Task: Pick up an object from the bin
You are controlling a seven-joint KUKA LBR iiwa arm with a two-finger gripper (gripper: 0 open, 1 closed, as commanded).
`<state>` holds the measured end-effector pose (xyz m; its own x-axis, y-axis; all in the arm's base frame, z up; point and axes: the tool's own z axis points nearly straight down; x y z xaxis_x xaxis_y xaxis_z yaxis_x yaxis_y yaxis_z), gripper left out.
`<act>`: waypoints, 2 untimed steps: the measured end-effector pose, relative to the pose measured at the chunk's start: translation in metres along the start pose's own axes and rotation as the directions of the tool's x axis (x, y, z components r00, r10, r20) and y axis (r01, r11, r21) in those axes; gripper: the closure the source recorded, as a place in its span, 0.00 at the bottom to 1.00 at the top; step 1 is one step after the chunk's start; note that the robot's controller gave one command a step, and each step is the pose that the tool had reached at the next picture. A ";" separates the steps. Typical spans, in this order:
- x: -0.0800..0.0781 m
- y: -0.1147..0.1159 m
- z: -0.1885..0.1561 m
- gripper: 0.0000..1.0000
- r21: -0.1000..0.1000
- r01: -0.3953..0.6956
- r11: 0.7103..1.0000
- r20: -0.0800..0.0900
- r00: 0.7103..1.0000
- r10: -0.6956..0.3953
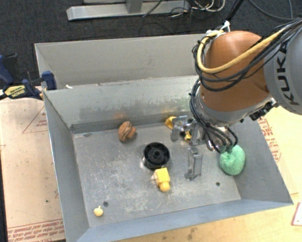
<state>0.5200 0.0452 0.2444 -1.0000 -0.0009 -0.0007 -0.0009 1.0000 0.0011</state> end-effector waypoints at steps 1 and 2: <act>-0.032 0.006 0.062 0.00 -0.001 -0.062 0.998 0.007 0.998 0.062; -0.095 0.012 0.084 0.00 0.000 -0.015 1.000 0.006 1.000 0.015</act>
Offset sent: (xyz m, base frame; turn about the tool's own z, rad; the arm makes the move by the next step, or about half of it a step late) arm 0.0924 0.0119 -0.0844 0.0158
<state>0.6150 0.0577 0.1601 -0.9999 0.0144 -0.0071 0.0144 0.9999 0.0011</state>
